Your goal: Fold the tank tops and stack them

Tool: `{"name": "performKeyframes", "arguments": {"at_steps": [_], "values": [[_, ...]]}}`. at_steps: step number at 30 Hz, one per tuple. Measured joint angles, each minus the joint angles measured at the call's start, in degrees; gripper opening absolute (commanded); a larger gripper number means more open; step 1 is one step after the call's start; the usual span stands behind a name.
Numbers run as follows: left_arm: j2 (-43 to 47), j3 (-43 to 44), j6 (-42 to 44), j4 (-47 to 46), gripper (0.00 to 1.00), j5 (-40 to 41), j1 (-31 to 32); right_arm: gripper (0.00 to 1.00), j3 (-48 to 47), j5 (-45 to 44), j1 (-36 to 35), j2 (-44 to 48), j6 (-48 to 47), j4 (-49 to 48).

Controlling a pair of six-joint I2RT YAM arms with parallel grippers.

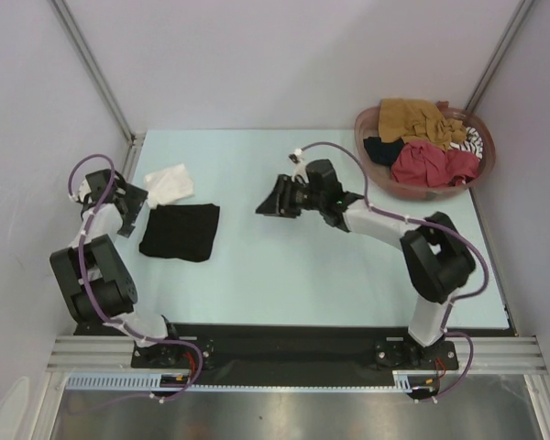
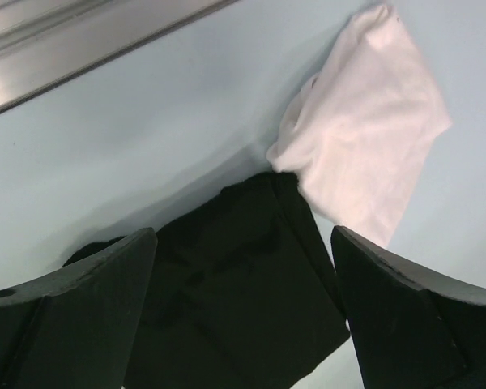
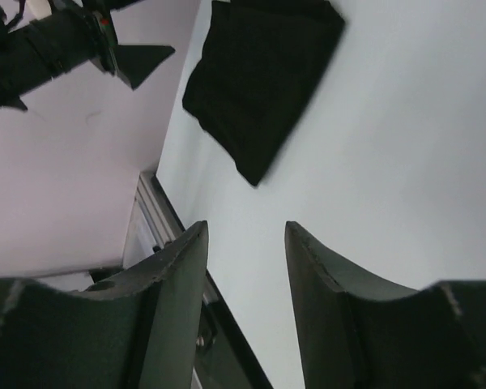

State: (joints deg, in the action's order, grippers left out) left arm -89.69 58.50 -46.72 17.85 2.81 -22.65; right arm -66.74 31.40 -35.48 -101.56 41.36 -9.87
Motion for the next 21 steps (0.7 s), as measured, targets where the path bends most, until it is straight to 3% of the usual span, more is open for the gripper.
{"name": "performKeyframes", "arguments": {"at_steps": [8, 11, 12, 15, 21], "values": [[-9.9, 12.0, -2.8, 2.3, 0.89, 3.1, 0.0, 0.56, -24.6, -10.3, -5.7, -23.3, 9.9, -2.5], [-13.2, 15.3, -2.8, 2.0, 0.86, 3.0, 0.0, 0.57, -30.7, -12.2, -7.0, -28.8, 12.2, -2.5], [-14.6, 16.2, -2.8, 1.7, 0.78, 2.7, 0.0, 0.57, -32.1, -12.8, -7.3, -29.9, 12.6, -2.3], [-19.6, 20.1, -2.3, 2.6, 0.74, 0.9, -0.2, 0.57, -37.6, -14.0, -8.2, -33.4, 13.4, -2.1], [-26.4, 23.5, -2.1, 3.8, 0.70, -3.1, -0.3, 0.59, -55.8, -15.2, -9.6, -44.4, 14.5, 0.3]]}}
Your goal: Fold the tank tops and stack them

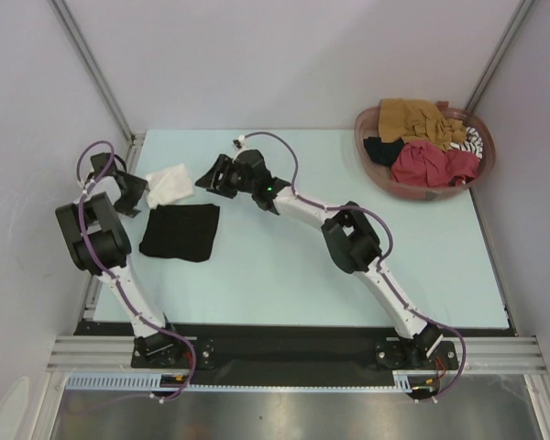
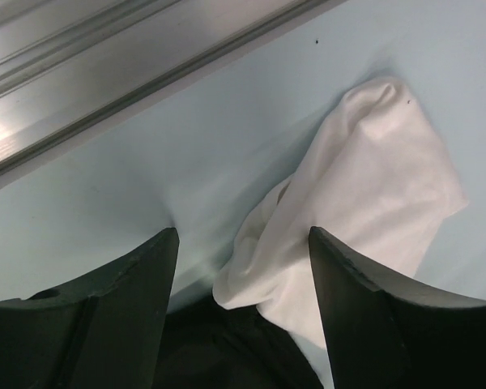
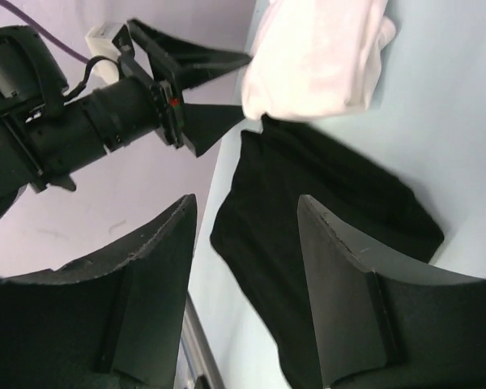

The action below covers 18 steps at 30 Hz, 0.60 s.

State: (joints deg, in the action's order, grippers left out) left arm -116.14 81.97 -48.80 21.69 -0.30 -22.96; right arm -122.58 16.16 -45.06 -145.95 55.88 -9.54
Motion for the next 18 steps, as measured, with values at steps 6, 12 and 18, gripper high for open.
{"name": "performKeyframes", "arguments": {"at_steps": [6, 12, 18], "values": [[-3.5, 3.8, 0.9, 0.7, 0.56, -3.0, 0.1, 0.58, -5.8, -1.0, -0.6, -5.1, 0.9, 3.0], [-5.6, 5.3, 1.8, 0.3, 0.21, -4.2, 1.0, 0.58, -3.7, -1.6, -0.3, -5.4, 0.9, 3.8], [-9.1, 9.8, 3.8, 1.6, 0.12, -7.1, 2.4, 0.61, -5.3, -2.4, 0.7, -5.6, -0.1, 8.1]]}}
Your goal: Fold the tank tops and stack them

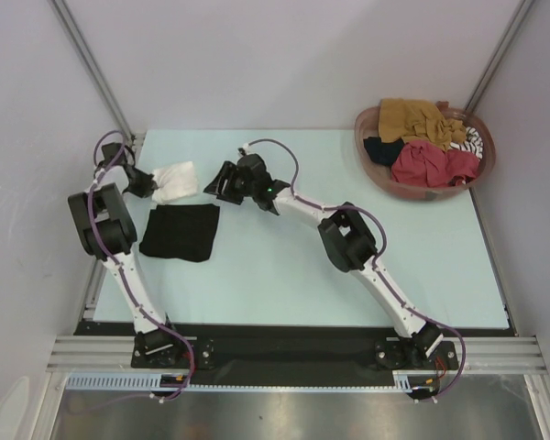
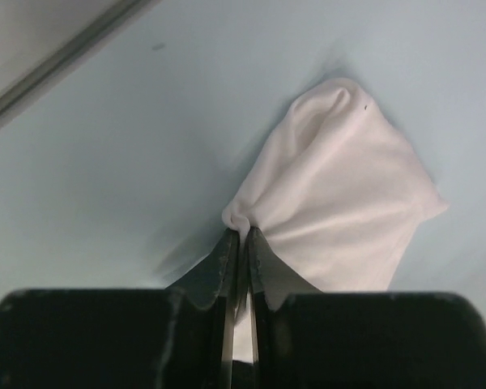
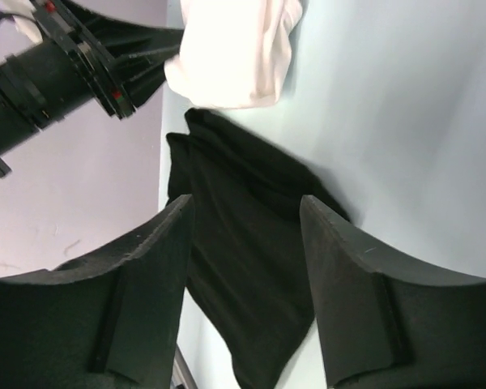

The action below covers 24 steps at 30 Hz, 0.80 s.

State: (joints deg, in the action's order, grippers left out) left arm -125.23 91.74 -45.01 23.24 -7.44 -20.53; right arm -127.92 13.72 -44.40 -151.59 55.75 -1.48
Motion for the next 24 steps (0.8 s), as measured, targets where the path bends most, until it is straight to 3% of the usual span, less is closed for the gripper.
{"name": "performKeyframes", "arguments": {"at_steps": [4, 11, 17, 24], "values": [[-4.4, 7.1, 2.1, 1.4, 0.12, -1.6, 2.7, 0.64, 1.0, -1.0, 1.3, 0.0, -0.9, 0.5], [-5.0, 8.0, 3.2, 1.7, 0.10, -2.6, 9.4, 0.73, 9.5, -1.8, 4.9, 2.9, -1.4, -2.6], [-5.6, 8.4, 4.9, 1.8, 0.05, -4.3, 10.9, 0.71, 10.1, -2.6, 7.8, 3.4, -1.2, -2.6], [-7.3, 12.0, 8.5, 4.1, 0.04, -4.8, 12.7, 0.61, 8.3, -3.8, 8.4, 3.2, 0.7, 1.7]]}}
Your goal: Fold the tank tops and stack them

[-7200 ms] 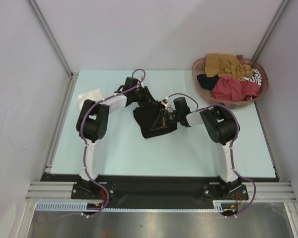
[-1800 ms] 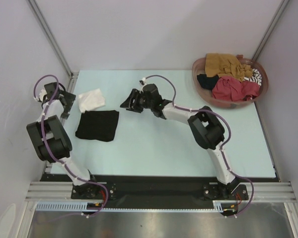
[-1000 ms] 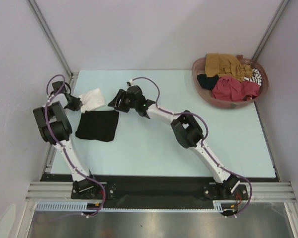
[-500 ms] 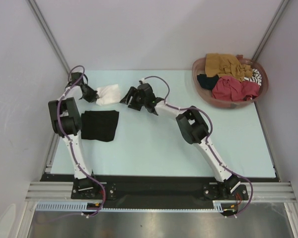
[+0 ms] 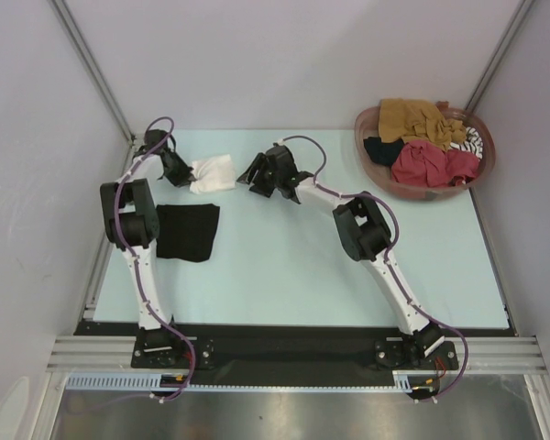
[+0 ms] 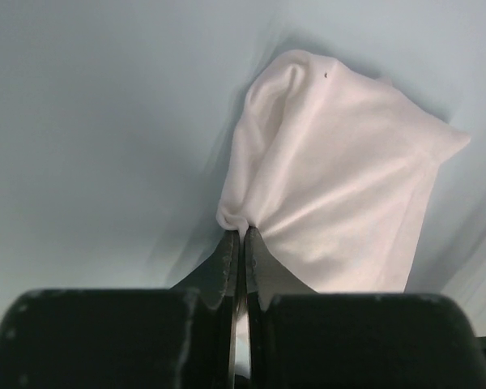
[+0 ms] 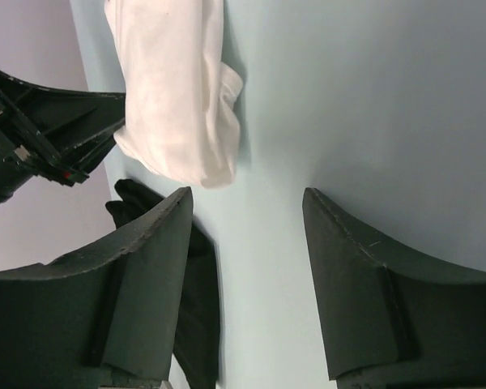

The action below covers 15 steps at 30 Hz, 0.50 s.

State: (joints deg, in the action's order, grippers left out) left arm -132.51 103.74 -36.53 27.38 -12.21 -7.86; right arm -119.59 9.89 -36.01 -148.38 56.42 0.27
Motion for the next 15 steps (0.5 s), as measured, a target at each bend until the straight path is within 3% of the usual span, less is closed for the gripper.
{"name": "performKeyframes", "arguments": {"at_steps": [15], "values": [[0.0, 0.0, 4.2, 2.1, 0.00, -3.3, 4.4, 0.61, -5.6, 0.3, 0.4, -1.6, 2.8, 8.2]]}}
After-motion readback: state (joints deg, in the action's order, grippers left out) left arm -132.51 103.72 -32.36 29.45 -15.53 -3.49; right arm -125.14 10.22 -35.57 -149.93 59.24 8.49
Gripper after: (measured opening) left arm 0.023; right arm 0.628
